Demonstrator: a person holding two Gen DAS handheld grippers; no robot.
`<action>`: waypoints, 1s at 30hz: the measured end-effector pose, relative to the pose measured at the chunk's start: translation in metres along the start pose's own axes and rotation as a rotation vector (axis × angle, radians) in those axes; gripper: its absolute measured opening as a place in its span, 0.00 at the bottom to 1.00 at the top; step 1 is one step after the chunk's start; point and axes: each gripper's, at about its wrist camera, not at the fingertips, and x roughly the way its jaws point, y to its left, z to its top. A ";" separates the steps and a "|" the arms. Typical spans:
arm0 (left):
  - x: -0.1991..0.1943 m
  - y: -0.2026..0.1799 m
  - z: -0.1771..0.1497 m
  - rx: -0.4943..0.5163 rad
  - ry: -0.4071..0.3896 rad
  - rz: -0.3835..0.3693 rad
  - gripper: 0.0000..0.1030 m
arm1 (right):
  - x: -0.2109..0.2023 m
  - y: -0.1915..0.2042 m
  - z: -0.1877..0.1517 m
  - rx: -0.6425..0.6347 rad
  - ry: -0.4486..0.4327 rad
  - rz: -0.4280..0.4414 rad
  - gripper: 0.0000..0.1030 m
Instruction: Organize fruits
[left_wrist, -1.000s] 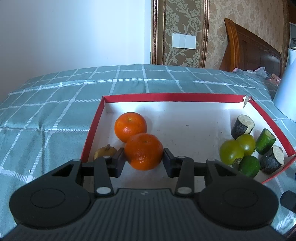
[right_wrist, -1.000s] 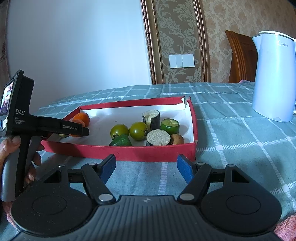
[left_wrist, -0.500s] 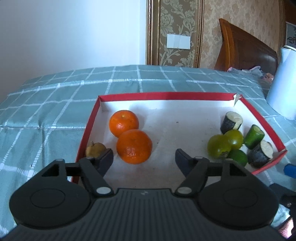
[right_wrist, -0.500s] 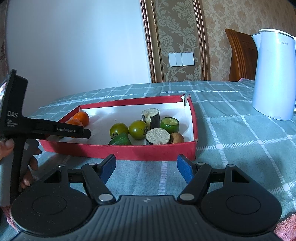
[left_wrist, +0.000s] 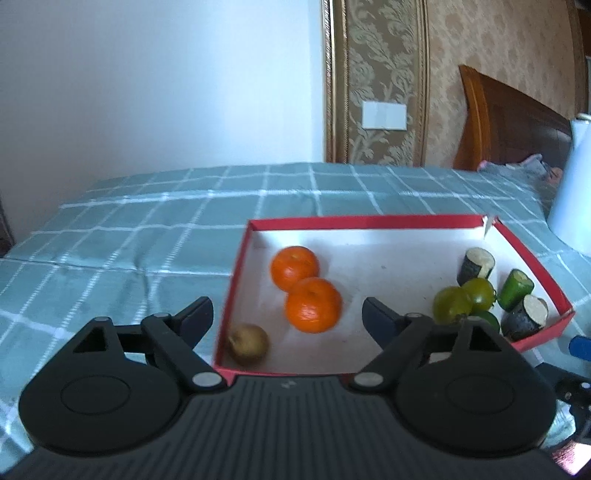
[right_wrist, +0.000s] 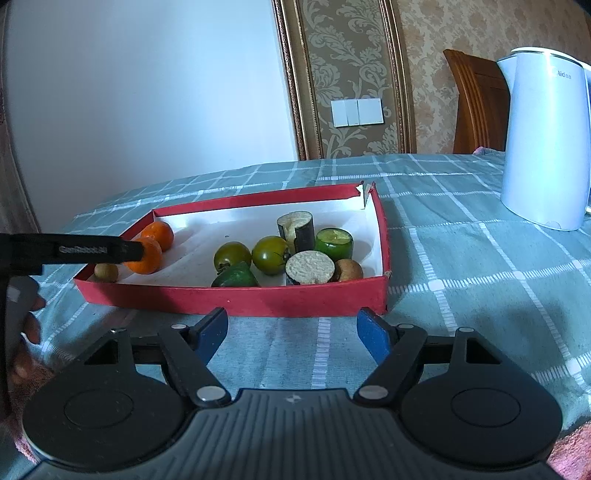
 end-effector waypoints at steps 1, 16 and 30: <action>-0.004 0.002 0.000 -0.006 -0.007 0.003 0.86 | 0.000 0.000 0.000 0.001 0.000 -0.002 0.75; -0.061 0.004 -0.024 -0.038 -0.037 -0.046 0.96 | 0.000 0.002 -0.001 0.013 0.016 -0.018 0.75; -0.075 0.002 -0.037 -0.058 0.004 -0.072 0.97 | -0.022 0.016 -0.007 0.079 0.005 -0.018 0.75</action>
